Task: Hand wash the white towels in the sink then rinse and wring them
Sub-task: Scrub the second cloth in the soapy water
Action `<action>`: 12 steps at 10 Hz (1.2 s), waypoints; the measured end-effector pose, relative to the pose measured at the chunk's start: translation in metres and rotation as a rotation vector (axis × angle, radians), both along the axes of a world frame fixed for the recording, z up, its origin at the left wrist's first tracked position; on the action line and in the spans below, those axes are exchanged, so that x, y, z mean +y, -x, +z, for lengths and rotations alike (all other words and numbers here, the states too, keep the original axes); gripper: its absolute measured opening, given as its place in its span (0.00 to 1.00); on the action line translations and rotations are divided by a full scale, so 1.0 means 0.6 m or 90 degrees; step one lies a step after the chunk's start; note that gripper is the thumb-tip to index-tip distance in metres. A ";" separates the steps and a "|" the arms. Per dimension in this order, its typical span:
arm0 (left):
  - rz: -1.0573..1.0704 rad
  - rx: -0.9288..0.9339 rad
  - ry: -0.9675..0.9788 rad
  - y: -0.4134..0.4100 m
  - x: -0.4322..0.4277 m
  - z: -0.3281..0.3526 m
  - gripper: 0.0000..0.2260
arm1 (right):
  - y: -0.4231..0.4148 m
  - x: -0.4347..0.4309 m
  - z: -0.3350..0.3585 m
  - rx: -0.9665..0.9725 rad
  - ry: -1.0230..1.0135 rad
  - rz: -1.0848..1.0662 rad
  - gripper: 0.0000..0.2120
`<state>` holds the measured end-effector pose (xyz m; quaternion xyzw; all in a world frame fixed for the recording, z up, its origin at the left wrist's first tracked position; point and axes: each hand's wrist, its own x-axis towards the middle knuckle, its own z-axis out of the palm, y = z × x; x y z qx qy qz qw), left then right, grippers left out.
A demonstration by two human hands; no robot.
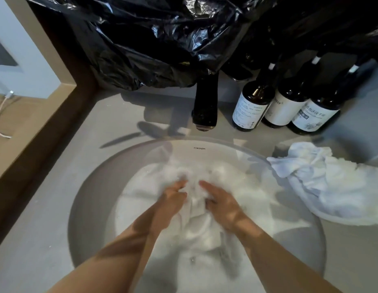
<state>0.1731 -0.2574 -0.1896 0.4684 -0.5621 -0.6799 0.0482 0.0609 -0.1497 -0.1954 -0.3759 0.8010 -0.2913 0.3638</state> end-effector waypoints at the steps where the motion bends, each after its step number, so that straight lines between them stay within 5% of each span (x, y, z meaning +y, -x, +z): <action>1: -0.028 -0.054 -0.065 -0.031 -0.012 -0.006 0.11 | -0.005 0.008 -0.006 -0.008 -0.101 -0.094 0.20; 2: 0.019 -0.049 -0.166 -0.042 -0.020 0.011 0.18 | -0.015 0.008 0.029 -0.067 0.016 -0.279 0.07; 4: 0.065 0.111 -0.244 -0.008 0.018 0.055 0.12 | -0.110 -0.029 0.129 -0.042 0.176 -0.134 0.02; 6: 0.164 0.164 -0.332 -0.002 0.051 0.087 0.18 | -0.078 -0.045 0.134 -0.128 0.184 -0.342 0.11; 7: 0.244 0.230 -0.344 -0.011 0.035 0.088 0.19 | -0.125 -0.030 0.138 -0.101 0.158 -0.216 0.13; 8: 0.178 0.227 -0.382 -0.013 0.048 0.094 0.27 | -0.090 -0.034 0.119 -0.140 0.159 -0.293 0.10; 9: 0.110 0.246 -0.354 -0.009 0.052 0.113 0.29 | -0.023 -0.034 0.096 -0.073 0.166 -0.366 0.08; 10: 0.110 0.180 -0.162 0.015 0.026 0.098 0.21 | 0.011 -0.032 0.062 -0.001 0.169 -0.377 0.07; 11: 0.081 -0.043 0.059 0.035 0.008 0.049 0.18 | 0.007 -0.025 0.022 0.130 -0.012 -0.123 0.24; 12: 0.057 -0.039 0.050 0.031 0.009 -0.008 0.14 | -0.010 -0.009 -0.011 0.151 -0.185 -0.003 0.25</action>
